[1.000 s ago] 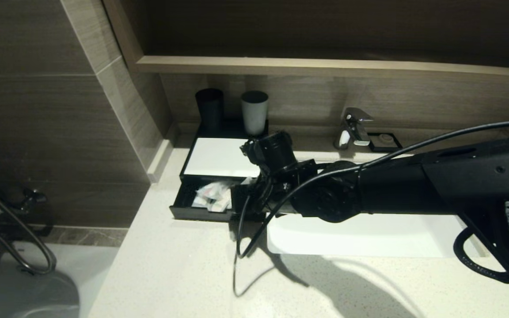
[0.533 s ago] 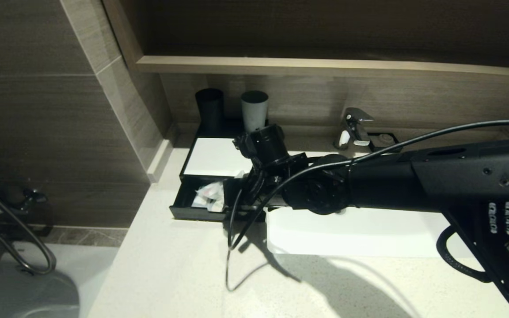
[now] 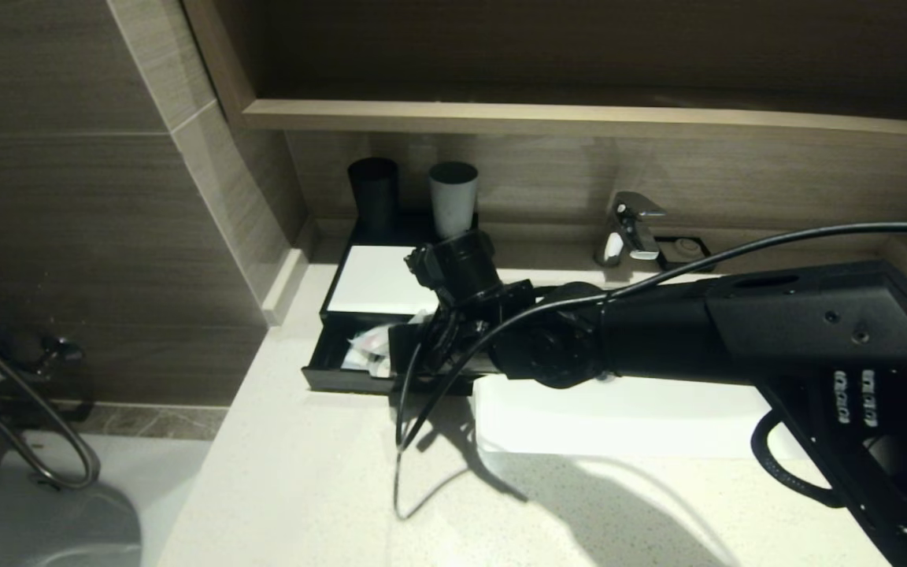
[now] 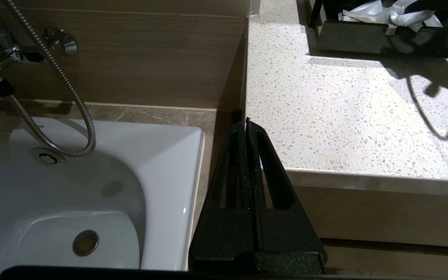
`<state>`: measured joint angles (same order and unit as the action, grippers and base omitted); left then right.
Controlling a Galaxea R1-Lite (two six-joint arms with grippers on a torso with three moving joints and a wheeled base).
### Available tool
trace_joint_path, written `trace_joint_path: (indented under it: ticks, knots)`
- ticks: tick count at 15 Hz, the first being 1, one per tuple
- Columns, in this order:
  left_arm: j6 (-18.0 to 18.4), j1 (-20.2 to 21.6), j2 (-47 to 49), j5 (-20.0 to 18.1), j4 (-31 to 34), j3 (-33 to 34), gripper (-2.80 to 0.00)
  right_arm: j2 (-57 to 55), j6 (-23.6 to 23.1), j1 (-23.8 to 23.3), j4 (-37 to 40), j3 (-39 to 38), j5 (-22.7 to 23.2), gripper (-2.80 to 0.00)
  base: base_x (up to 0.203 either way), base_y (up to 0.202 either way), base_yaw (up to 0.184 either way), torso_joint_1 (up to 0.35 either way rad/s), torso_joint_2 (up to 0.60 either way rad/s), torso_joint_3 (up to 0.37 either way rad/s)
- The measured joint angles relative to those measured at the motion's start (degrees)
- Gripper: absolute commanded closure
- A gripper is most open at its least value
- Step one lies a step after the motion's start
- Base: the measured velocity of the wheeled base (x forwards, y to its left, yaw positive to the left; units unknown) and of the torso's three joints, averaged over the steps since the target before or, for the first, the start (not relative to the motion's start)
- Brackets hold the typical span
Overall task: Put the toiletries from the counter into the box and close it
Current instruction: Place the bathroom toiletry into the drawer
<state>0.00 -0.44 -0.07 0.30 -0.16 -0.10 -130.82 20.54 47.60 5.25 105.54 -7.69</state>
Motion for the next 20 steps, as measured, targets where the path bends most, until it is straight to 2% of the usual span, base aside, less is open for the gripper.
trace_joint_path:
  ticks: [13, 20]
  knots:
    - [0.0, 0.0, 0.0, 0.0, 0.0, 0.0, 0.0, -3.1, -0.33, -0.93, 2.54, 5.06, -0.06, 0.0, 0.0, 0.0, 0.0, 0.0, 0.0, 0.0]
    - [0.0, 0.0, 0.0, 0.01, 0.0, 0.0, 0.0, -3.8, -0.28, -2.13, 2.49, 5.39, -0.05, 0.0, 0.0, 0.0, 0.0, 0.0, 0.0, 0.0]
